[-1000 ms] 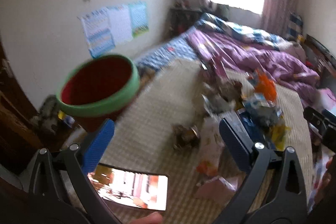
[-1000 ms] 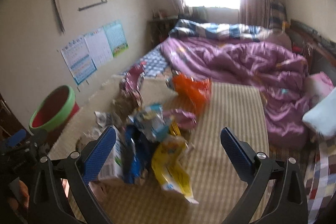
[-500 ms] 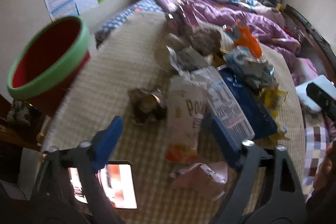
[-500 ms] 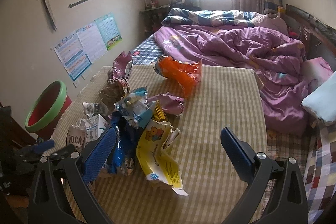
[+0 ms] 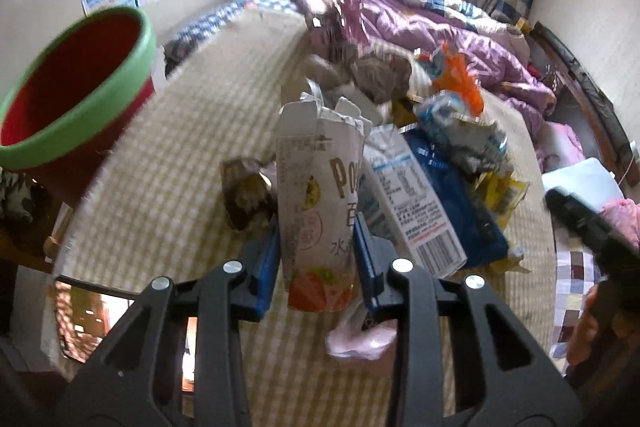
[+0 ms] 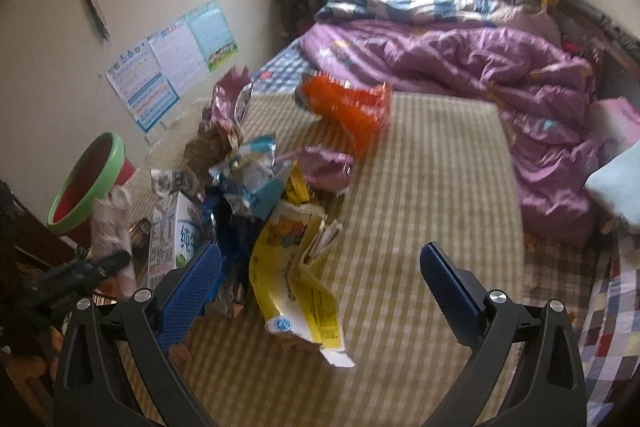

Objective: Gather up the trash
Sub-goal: 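Grasp the white Pocky carton with the left tool while the right tool grasps the yellow wrapper, then carry both items over the red bucket and open both tools to drop them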

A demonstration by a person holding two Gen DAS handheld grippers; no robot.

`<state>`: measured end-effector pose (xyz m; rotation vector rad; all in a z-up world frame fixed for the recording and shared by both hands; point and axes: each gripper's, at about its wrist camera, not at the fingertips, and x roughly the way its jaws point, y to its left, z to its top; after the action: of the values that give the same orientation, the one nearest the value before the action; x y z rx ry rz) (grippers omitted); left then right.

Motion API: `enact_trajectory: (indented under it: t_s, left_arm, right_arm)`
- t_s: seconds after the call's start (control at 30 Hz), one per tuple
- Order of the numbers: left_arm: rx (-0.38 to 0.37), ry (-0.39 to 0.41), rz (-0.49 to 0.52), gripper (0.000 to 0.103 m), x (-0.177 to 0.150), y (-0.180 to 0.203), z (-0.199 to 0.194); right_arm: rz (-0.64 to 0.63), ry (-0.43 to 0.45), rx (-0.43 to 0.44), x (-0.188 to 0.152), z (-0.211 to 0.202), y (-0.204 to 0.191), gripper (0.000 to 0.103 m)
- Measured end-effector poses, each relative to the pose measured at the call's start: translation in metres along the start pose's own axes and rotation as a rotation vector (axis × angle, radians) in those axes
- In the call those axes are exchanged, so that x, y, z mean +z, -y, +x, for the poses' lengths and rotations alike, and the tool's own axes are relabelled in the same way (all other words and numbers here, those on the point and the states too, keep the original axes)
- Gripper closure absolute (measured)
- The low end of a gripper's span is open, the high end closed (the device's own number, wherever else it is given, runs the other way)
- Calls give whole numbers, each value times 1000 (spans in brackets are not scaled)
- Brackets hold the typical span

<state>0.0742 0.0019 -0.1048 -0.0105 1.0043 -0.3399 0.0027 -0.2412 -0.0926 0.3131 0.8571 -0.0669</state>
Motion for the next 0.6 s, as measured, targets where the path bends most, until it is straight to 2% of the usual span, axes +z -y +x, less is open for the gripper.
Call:
enact_trajectory:
  t_s: [0.1,0.27,0.37,0.4,0.43,0.53,0.6]
  left_arm:
    - [8,37,9,70,3,-3,-15]
    - [17,71,24,70,7,-11,-33]
    - [33,103,36,70,7,-18,-45]
    - [37,108,34,70,6,-21,-47]
    - [41,114,27,70,6,-25,-50]
    - [62,124,1,70,4,-38,-56]
    - [73,132,-22,70,4,-47,-60]
  right_arm:
    - [17,-71,54,-5,11,5,8]
    - [-54,-164,99,-12,21,-1,19]
    - [-71,-205,104,-22,31,-2,35]
    - [-63,-229,120,-26,36,-2,43]
    - [-59,-242,131,-28,40,-3,55]
    - [-49,-243,143,-33,42,-5,72]
    - [-53,-215,149,-31,35,-7,75]
